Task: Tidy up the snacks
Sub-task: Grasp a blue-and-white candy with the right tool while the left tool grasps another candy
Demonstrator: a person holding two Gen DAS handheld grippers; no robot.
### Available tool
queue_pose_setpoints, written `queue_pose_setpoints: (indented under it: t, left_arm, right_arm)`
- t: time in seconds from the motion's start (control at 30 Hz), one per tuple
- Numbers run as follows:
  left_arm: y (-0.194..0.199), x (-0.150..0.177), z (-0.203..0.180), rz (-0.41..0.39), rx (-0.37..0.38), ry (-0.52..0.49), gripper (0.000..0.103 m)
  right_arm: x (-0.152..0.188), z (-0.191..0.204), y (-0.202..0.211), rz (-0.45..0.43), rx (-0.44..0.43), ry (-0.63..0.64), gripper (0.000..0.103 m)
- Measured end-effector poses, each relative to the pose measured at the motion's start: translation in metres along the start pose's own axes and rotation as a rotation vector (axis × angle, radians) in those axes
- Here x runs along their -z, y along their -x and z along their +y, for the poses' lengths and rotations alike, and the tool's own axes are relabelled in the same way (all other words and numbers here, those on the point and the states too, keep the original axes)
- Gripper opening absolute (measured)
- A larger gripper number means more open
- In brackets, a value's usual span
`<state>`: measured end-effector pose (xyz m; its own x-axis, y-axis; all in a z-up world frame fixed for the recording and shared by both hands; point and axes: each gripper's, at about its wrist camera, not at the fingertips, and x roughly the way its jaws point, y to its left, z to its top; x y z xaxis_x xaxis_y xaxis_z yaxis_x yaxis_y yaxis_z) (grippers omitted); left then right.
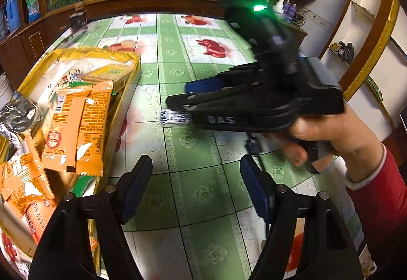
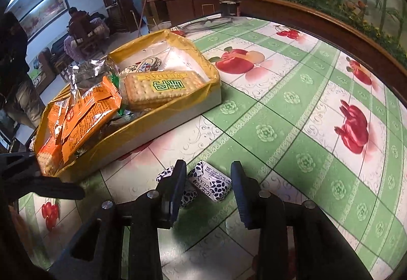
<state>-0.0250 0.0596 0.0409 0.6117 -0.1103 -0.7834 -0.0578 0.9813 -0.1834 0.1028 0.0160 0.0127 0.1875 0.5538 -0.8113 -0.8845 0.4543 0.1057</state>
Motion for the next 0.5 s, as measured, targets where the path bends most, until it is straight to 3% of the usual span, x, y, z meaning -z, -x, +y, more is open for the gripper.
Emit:
queue_pose_setpoints:
  t: [0.13, 0.37, 0.5]
  left_arm:
    - [-0.013, -0.007, 0.002, 0.013, 0.002, -0.008, 0.071]
    - [-0.043, -0.028, -0.019, 0.073, 0.009, -0.197, 0.071]
    - [-0.058, -0.039, -0.015, 0.087, -0.018, -0.210, 0.071]
  right_arm:
    - [0.015, -0.006, 0.009, 0.009, 0.034, -0.017, 0.034]
    - [0.050, -0.022, 0.042, 0.027, 0.093, -0.088, 0.035]
    - [0.066, -0.026, 0.058, 0.027, 0.121, -0.121, 0.035]
